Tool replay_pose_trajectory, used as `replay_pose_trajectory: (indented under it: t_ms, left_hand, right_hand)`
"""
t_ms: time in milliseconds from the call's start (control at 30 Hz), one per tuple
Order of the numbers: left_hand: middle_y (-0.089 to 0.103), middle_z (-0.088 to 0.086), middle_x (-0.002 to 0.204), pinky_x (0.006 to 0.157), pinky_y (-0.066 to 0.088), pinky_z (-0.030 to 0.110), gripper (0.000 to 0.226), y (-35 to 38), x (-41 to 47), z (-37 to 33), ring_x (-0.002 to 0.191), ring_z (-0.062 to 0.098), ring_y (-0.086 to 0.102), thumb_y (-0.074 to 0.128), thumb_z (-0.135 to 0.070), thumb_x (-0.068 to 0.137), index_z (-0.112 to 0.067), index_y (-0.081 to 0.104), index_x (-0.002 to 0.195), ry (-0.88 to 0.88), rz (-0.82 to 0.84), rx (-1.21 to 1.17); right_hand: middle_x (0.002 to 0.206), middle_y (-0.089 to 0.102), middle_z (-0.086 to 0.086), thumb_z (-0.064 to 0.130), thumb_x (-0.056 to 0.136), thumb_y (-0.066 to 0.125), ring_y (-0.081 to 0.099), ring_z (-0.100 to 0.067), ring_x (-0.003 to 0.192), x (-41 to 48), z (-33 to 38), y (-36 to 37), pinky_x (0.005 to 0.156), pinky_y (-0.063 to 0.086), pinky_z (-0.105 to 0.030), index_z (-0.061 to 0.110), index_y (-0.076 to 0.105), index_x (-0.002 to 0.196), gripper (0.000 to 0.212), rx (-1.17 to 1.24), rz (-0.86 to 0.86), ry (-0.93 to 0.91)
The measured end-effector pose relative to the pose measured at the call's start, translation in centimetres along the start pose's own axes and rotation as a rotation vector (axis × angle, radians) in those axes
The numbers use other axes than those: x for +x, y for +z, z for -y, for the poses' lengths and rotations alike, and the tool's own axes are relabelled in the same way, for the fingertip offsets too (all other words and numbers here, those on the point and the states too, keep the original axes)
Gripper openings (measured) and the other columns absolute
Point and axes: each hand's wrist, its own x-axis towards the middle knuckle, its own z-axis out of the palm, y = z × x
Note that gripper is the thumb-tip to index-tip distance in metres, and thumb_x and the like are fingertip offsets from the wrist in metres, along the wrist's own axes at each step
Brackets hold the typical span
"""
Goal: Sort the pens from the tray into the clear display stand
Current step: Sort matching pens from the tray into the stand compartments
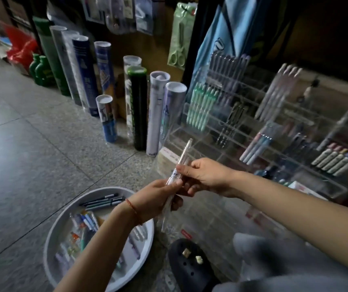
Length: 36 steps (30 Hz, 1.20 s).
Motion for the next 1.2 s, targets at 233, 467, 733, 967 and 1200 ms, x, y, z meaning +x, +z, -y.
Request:
replay_pose_trajectory:
  t_ms: [233,467,733,967,1200]
  left_hand:
    - [0.056,0.004,0.067,0.041,0.038,0.016,0.017,3.6,1.6,-0.9,0.045,0.008,0.046,0.042,-0.010,0.095,-0.002,0.057,0.098,-0.077,0.003,-0.034]
    - [0.059,0.005,0.076,0.030,0.020,0.008,0.016,4.9,3.9,-2.2,0.029,-0.001,0.024,0.048,-0.012,0.094,-0.008,0.051,0.079,0.089,-0.286,-0.163]
    - [0.046,-0.010,0.032,0.031,0.025,0.011,0.022,8.5,6.4,-4.5,0.026,0.000,0.031,0.059,-0.014,0.088,-0.011,0.058,0.067,0.275,-0.358,0.297]
    - [0.045,-0.002,0.056,0.042,0.028,0.018,0.027,10.2,10.5,-4.4,0.047,0.009,0.033,0.056,-0.031,0.090,-0.006,0.062,0.084,0.380,-0.379,0.607]
    - [0.044,-0.008,0.055,0.038,0.028,0.009,0.021,9.5,12.5,-1.6,0.045,0.004,0.037,0.054,-0.024,0.093,-0.007,0.065,0.098,0.365,-0.369,0.642]
  right_hand:
    - [0.068,0.054,-0.016,0.004,0.094,0.048,0.059,-0.009,0.041,-4.8,1.9,-6.5,0.046,0.054,-0.019,-0.003,0.051,0.081,0.015,0.302,-0.392,-0.080]
    - [0.073,0.067,-0.019,-0.013,0.080,0.058,0.068,-0.020,0.055,-7.4,1.7,-9.9,0.054,0.058,-0.026,-0.003,0.058,0.086,0.012,0.299,-0.339,0.031]
    - [0.090,0.069,-0.013,0.005,0.089,0.058,0.067,-0.017,0.074,-6.9,1.6,-9.3,0.072,0.057,-0.028,0.002,0.063,0.100,0.012,-0.590,-0.176,-0.113]
    - [0.093,0.061,-0.012,0.006,0.087,0.061,0.064,-0.024,0.075,-8.5,2.7,-13.1,0.066,0.056,-0.032,0.012,0.049,0.092,0.015,-0.637,-0.622,-0.225]
    - [0.086,0.054,-0.015,0.005,0.095,0.046,0.056,-0.028,0.064,-7.2,0.9,-12.3,0.057,0.052,-0.037,0.012,0.045,0.115,0.021,-0.760,-0.714,-0.315]
